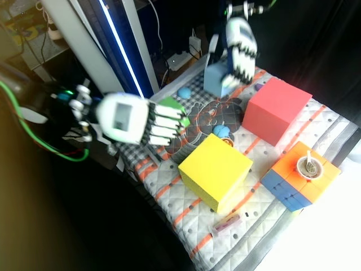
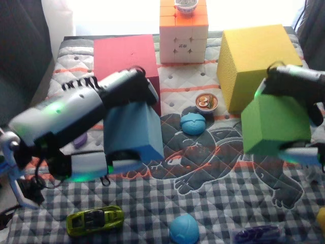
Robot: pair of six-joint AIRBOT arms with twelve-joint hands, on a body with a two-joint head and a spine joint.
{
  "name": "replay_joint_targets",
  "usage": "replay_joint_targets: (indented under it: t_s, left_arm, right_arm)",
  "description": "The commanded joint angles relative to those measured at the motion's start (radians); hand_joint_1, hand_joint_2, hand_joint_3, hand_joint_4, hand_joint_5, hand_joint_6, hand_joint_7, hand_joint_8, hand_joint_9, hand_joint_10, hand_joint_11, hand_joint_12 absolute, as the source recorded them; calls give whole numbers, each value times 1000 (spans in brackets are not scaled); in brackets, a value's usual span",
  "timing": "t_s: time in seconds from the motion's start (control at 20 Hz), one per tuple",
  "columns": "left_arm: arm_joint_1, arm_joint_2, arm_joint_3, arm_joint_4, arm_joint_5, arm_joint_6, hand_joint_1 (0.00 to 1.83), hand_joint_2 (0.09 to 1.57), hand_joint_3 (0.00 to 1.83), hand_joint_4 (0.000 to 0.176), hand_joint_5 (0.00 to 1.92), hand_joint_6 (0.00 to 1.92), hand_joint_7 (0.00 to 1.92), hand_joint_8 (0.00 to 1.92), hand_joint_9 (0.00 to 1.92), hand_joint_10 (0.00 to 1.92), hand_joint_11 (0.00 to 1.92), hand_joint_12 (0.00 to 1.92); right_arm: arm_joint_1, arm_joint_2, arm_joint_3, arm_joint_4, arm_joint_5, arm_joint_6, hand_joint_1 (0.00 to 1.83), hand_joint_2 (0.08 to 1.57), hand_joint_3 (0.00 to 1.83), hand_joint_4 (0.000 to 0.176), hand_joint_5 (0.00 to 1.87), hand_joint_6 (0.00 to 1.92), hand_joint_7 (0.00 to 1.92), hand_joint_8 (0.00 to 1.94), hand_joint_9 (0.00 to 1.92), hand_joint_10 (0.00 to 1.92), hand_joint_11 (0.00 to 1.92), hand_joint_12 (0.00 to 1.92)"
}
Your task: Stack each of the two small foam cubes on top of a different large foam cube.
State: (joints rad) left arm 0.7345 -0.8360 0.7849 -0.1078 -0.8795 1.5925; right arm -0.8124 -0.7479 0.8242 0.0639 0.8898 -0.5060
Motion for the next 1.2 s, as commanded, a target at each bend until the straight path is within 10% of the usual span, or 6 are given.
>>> replay_joint_targets:
  t_s: [0.0,0.5,0.7,0.8,0.9,1.15]
  left_arm:
    - [-26,14,-4,18,-141,-4,1594,1282,1,0,56,1320,3,1458,486,1764,267,1921]
    - [-221,9,83,-110,-45,122,1342,1133,0,0,247,919,362,1046,563,1433,625,1828]
    - [-328,-46,184,-152,103,122,1596,1183,0,0,204,847,292,959,669,1520,642,1812]
    - [-366,-69,222,-161,166,123,1482,1257,11,0,241,832,517,1542,593,1617,676,1917]
    - [-380,-84,241,-178,197,139,1594,1221,0,0,189,700,185,929,596,1611,567,1921]
    - [-385,-116,266,-259,241,243,1400,1194,0,0,240,486,232,435,478,1435,499,1841]
  right_arm:
    - [27,9,2,-2,135,5,1136,1359,0,0,457,1577,685,1743,768,1921,869,1921]
    - [262,-17,137,36,10,5,1297,1303,3,0,467,1669,650,1502,698,1626,714,1921]
    - [380,-63,241,62,-161,5,1295,1292,2,0,511,1693,641,1468,725,1565,703,1895]
    - [426,-85,282,107,-242,5,1299,1294,2,0,514,1687,638,1489,700,1557,611,1870]
    - [459,-93,282,194,-301,5,1305,1296,1,0,477,1635,656,1513,714,1593,668,1904]
    - [475,-112,315,211,-378,5,1088,1340,4,0,514,1687,652,1547,495,1742,567,1921]
